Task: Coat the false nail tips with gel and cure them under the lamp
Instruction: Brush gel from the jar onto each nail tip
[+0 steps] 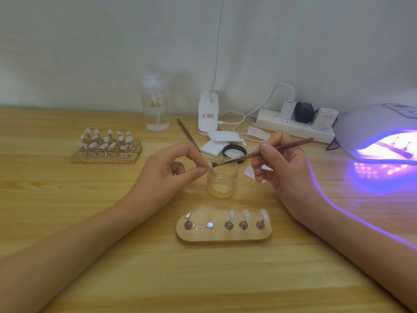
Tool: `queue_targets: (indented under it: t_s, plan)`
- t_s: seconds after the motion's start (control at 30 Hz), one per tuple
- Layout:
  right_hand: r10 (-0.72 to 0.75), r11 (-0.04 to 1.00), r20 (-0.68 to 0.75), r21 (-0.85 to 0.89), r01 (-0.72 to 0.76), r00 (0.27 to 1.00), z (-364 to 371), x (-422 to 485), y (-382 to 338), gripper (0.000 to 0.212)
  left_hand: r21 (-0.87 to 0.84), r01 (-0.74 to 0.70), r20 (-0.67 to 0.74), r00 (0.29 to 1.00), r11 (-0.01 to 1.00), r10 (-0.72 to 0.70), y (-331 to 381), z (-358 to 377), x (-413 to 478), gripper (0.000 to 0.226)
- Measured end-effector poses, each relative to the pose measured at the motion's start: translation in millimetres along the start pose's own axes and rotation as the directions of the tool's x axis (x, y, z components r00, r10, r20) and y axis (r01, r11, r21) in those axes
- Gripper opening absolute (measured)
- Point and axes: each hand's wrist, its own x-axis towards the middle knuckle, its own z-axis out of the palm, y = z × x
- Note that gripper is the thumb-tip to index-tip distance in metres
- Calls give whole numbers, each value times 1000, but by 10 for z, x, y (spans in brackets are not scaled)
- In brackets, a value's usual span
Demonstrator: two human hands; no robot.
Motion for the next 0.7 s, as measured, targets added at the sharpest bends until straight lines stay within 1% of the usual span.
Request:
queue_targets:
  t_s: [0.07, 0.13, 0.23, 0.33, 0.4, 0.47, 0.57, 0.7]
  plan:
    - [9, 1000, -21, -14, -9, 1000, -5, -4, -4, 18, 9, -7, 0, 1000, 1000, 7, -1, 1, 0, 9]
    - [7, 1000, -35, 7, -6, 999, -12, -1, -8, 17, 9, -7, -1, 1000, 1000, 7, -1, -1, -4, 9]
    - [-4, 999, -17, 38, 4, 1000, -6, 5, -9, 18, 6, -10, 0, 1000, 1000, 10, 7, -4, -5, 9]
    - [9, 1000, 0, 16, -9, 1000, -1, -2, -3, 18, 14, -17, 0, 1000, 1000, 17, 17, 3, -4, 9]
    - [20, 1000, -22, -4, -20, 1000, -7, 1, -3, 19, 21, -21, -4, 1000, 1000, 22, 19, 3, -8, 9]
    - [21, 1000, -36, 11, -20, 999, -15, 5, -1, 19, 20, -17, -6, 1000, 1000, 18, 18, 1, -12, 9]
    - [11, 998, -12, 56, -10, 1000, -14, 8, 2, 17, 12, -11, -9, 1000, 1000, 11, 15, 2, -8, 10]
    - [13, 1000, 6, 22, -13, 1000, -4, -1, 7, 18, 14, -12, -12, 1000, 1000, 13, 11, 10, -1, 9]
